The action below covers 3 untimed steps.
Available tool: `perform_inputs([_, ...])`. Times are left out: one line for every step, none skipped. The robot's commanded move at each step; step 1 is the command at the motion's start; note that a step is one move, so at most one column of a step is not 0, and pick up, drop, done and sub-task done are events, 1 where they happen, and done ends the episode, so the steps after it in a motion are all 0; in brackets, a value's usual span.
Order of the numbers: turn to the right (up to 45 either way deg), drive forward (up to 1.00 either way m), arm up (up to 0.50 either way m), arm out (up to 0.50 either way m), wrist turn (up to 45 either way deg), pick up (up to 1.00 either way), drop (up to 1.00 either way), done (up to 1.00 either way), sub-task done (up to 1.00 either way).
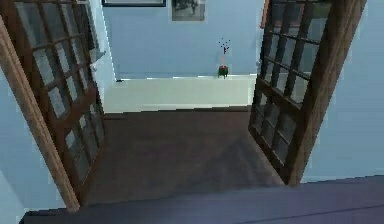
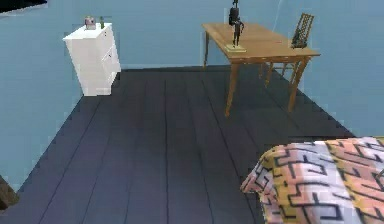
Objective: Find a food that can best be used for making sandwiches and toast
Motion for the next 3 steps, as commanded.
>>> perform_inputs([0.0,1.0,0.0,0.0,0.0,0.0,0.0,0.0,0.0])
perform_inputs([0.0,1.0,0.0,0.0,0.0,0.0,0.0,0.0,0.0])
perform_inputs([3.0,0.0,0.0,0.0,0.0,0.0,0.0,0.0,0.0])
